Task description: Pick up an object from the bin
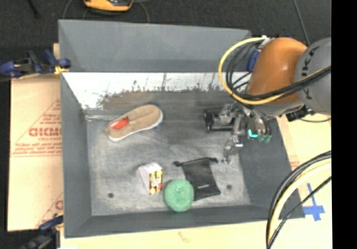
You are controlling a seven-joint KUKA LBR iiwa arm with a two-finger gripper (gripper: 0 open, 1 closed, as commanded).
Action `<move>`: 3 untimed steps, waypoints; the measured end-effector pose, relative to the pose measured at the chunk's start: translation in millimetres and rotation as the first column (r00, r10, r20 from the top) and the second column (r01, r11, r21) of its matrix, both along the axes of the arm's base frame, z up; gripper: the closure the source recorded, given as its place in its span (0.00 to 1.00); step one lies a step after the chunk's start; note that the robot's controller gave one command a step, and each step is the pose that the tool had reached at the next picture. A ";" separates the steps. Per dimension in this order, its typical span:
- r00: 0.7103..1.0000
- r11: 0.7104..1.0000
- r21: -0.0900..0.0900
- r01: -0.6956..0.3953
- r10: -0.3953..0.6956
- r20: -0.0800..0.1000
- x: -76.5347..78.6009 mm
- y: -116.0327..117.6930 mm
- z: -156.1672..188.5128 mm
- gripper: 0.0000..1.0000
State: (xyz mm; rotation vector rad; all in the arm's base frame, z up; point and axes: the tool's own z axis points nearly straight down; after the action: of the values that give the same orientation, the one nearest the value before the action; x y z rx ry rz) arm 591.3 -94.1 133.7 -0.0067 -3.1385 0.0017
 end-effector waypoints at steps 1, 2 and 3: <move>1.000 1.000 -0.001 -0.002 0.002 0.007 2.0 0.1 3.9 0.00; 0.968 0.968 -0.001 -0.252 0.252 0.004 -60.9 60.6 -60.7 1.00; 0.968 0.968 -0.001 -0.253 0.253 0.004 -60.9 60.5 -60.7 1.00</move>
Offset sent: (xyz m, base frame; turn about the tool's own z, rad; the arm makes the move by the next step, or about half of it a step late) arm -0.0624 0.0622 -0.0637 -0.2560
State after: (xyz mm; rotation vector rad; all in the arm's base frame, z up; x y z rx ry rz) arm 530.5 -33.6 73.1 0.3938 -3.1183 0.0029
